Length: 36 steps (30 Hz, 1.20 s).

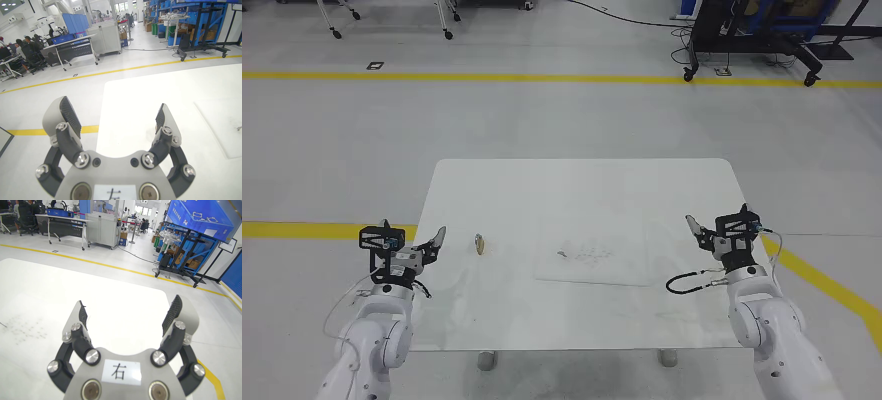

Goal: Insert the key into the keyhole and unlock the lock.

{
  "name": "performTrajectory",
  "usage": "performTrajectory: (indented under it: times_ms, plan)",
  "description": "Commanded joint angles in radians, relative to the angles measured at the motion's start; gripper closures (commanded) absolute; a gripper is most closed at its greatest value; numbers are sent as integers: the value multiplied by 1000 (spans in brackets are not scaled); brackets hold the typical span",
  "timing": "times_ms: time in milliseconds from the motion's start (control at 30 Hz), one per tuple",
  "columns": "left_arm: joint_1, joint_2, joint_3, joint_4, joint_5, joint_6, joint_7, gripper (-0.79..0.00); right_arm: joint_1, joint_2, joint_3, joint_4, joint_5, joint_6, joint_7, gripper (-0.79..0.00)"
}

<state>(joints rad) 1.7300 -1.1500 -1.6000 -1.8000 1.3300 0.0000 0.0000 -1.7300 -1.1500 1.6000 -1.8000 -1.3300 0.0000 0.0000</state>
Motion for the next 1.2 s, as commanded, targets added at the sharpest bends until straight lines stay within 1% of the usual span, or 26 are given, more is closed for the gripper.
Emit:
performTrajectory:
  times_ms: [0, 67, 100, 300, 400, 833, 867, 967, 1067, 1167]
  plan:
    - [0, 0, 0, 0, 0, 0, 0, -784, 0, 0, 0, 0, 0, 0, 0, -785]
    - [0, 0, 0, 0, 0, 0, 0, -785, 1, 0, -5, 0, -3, -5, 3, -785]
    - [0, 0, 0, 0, 0, 0, 0, -785, 14, -1, -27, 2, -22, -25, 18, -785]
    - [0, 0, 0, 0, 0, 0, 0, -785, 147, -12, -179, 71, -29, -162, 57, -785]
    - [0, 0, 0, 0, 0, 0, 0, -785, 196, -21, -239, 100, -19, -180, 85, -785]
    - [0, 0, 0, 0, 0, 0, 0, -785, 196, -21, -239, 100, -19, -180, 85, -785]
    - [0, 0, 0, 0, 0, 0, 0, -785, 198, -21, -245, 103, -5, -198, 80, -785]
    - [0, 0, 0, 0, 0, 0, 0, -785, 251, -23, -285, 157, 16, -320, 71, -785]
    - [0, 0, 0, 0, 0, 0, 0, -785, 335, -27, -341, 240, 32, -484, 61, -785]
    - [0, 0, 0, 0, 0, 0, 0, -785, 417, -31, -391, 321, 35, -626, 26, -785]
